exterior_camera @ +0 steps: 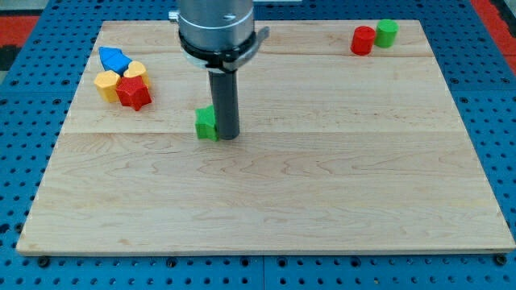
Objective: Push the green star closer to the red star
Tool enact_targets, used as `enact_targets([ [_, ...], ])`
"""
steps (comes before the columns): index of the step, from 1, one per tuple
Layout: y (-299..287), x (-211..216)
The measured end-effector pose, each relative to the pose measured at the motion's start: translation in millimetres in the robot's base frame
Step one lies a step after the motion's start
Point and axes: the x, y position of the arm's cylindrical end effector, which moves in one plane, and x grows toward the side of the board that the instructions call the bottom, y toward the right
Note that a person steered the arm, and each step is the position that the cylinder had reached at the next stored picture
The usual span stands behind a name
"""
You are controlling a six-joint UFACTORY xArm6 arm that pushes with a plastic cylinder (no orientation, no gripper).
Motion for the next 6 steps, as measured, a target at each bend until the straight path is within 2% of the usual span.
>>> enact_targets([
  [4, -120.2, -17.9],
  [6, -129.9, -20.0],
])
